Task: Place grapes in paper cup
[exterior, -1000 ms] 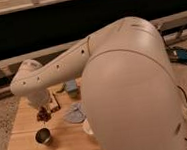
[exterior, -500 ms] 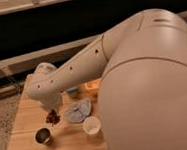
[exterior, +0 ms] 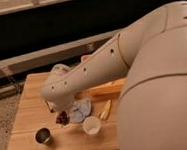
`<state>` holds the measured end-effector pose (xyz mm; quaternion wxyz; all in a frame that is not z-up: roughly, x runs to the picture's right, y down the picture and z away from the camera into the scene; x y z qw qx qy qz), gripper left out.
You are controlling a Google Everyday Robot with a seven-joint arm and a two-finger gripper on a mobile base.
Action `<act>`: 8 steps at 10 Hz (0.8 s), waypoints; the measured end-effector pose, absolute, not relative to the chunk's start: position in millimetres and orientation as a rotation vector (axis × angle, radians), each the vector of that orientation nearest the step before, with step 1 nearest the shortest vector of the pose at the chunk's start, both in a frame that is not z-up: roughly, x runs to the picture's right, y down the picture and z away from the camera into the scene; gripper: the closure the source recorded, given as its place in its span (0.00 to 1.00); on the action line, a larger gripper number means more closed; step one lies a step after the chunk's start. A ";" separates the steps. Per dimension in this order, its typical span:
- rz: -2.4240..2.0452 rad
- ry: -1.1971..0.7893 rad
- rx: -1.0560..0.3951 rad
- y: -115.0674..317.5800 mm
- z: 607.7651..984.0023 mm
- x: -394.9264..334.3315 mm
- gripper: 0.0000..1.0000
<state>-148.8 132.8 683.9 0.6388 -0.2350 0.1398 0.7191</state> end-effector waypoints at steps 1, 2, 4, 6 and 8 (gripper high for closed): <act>1.655 0.325 -0.532 133.9 682.9 -138.8 1.00; 1.671 0.330 -0.528 135.1 681.9 -128.1 1.00; 1.697 0.339 -0.521 137.0 680.1 -108.8 1.00; 1.727 0.352 -0.513 139.2 678.6 -86.3 1.00; 1.752 0.366 -0.503 141.6 677.5 -64.9 1.00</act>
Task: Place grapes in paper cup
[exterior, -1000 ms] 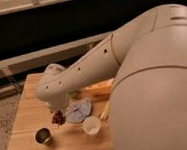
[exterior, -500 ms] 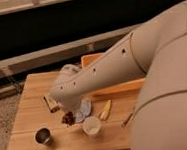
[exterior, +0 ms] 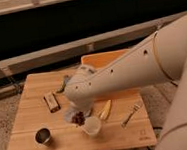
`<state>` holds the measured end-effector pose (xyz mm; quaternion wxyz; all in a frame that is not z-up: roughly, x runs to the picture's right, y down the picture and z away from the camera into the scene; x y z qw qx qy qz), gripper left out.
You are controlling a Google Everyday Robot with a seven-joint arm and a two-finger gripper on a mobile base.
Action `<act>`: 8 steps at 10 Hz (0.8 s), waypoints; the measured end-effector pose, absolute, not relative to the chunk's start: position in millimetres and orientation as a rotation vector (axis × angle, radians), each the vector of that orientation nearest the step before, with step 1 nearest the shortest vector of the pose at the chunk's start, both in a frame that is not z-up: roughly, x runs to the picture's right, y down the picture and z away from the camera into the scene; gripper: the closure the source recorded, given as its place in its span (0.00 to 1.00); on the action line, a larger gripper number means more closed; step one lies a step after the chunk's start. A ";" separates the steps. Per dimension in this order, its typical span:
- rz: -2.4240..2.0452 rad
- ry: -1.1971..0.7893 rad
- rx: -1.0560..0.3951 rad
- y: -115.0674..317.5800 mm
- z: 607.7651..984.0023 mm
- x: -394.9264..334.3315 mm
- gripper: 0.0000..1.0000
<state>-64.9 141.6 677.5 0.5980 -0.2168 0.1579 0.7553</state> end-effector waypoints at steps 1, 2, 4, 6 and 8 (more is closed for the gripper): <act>1.765 0.375 -0.498 143.2 676.8 -53.8 1.00; 1.780 0.383 -0.492 144.9 675.7 -41.2 1.00; 1.798 0.395 -0.484 147.8 673.6 -23.5 1.00; 1.815 0.406 -0.475 151.3 670.4 -4.0 1.00; 1.827 0.414 -0.468 155.8 665.9 15.1 1.00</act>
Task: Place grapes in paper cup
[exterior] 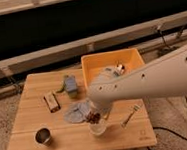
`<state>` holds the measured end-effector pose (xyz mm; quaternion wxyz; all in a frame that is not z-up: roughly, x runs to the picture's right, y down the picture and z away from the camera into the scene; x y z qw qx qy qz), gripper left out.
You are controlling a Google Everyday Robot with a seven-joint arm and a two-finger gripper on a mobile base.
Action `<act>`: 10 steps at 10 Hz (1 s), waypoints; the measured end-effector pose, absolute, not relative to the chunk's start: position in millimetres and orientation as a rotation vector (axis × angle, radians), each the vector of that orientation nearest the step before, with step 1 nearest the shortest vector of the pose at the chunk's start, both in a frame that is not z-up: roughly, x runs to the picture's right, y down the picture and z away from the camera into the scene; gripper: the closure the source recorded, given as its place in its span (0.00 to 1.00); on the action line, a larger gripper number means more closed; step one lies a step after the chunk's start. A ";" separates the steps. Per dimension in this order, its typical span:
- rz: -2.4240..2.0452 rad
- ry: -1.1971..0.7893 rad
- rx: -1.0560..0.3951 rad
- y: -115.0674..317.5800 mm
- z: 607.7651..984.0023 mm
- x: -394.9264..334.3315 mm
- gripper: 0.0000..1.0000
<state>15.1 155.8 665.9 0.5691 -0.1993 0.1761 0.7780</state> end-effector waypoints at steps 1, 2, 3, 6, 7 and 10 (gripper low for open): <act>1.829 0.416 -0.467 158.8 663.1 24.8 1.00; 1.829 0.411 -0.467 161.1 659.8 33.6 1.00; 1.828 0.403 -0.465 163.6 655.5 44.4 1.00; 1.811 0.369 -0.472 158.6 651.2 38.9 1.00; 1.800 0.353 -0.476 153.6 651.7 28.4 1.00; 1.754 0.297 -0.499 138.5 655.8 -12.7 1.00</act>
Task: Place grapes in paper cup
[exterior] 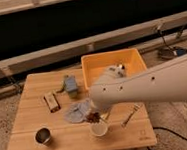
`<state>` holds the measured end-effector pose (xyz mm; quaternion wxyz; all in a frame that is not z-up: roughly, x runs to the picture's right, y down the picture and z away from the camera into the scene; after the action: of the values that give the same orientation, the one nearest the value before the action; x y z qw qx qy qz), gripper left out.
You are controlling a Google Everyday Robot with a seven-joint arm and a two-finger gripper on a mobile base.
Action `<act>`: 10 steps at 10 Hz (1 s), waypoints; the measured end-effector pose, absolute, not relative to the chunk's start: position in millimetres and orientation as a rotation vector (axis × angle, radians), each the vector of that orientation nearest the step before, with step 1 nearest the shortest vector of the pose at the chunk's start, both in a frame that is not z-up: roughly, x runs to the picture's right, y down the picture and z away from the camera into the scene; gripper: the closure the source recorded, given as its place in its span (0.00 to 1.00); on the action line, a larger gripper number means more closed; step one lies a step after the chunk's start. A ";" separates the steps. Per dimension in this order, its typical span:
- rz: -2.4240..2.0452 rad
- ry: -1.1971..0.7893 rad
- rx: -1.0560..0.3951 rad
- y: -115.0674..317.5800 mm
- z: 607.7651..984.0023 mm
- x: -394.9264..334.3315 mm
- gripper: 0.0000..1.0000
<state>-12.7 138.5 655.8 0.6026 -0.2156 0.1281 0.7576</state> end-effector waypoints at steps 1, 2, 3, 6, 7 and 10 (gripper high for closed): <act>1.740 0.278 -0.507 135.2 655.9 -22.8 1.00; 1.730 0.266 -0.512 133.3 655.8 -28.3 1.00; 1.716 0.248 -0.519 131.6 654.6 -35.5 1.00; 1.706 0.231 -0.518 131.4 649.9 -38.8 1.00; 1.709 0.233 -0.509 133.6 645.6 -34.2 1.00; 1.720 0.246 -0.489 141.0 636.2 -20.9 1.00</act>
<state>-20.9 141.0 636.2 0.6197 -0.2127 0.1071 0.7478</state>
